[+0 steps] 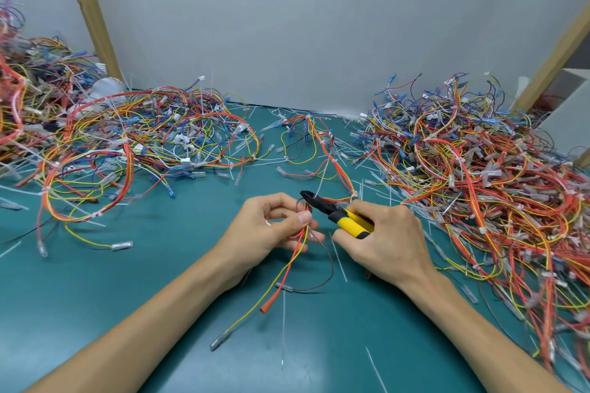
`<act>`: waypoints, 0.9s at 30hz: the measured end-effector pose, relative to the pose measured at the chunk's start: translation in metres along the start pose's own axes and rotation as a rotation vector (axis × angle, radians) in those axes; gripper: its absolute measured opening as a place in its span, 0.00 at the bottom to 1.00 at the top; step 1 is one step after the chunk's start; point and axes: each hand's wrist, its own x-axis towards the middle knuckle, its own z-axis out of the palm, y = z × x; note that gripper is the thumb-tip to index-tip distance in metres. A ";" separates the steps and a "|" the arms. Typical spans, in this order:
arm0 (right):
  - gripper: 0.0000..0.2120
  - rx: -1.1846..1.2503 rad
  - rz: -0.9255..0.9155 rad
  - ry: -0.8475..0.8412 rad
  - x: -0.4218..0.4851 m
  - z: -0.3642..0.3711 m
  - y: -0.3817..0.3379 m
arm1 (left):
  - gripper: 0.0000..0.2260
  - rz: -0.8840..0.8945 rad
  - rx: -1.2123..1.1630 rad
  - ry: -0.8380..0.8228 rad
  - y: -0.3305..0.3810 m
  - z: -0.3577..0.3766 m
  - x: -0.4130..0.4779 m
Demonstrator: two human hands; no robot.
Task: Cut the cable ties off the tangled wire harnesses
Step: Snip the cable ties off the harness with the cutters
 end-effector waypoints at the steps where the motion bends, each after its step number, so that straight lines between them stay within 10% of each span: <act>1: 0.14 0.016 0.004 -0.024 0.001 -0.002 0.001 | 0.04 0.005 0.004 -0.008 0.001 0.000 0.000; 13: 0.11 0.355 0.057 -0.463 0.008 -0.022 0.013 | 0.16 -0.003 0.024 -0.055 0.003 0.005 -0.001; 22: 0.14 0.346 0.034 -0.468 0.006 -0.026 0.010 | 0.10 -0.078 -0.041 -0.088 0.004 -0.001 0.000; 27: 0.15 0.049 -0.064 -0.093 -0.006 -0.010 0.001 | 0.09 -0.139 -0.059 -0.126 0.008 -0.011 0.002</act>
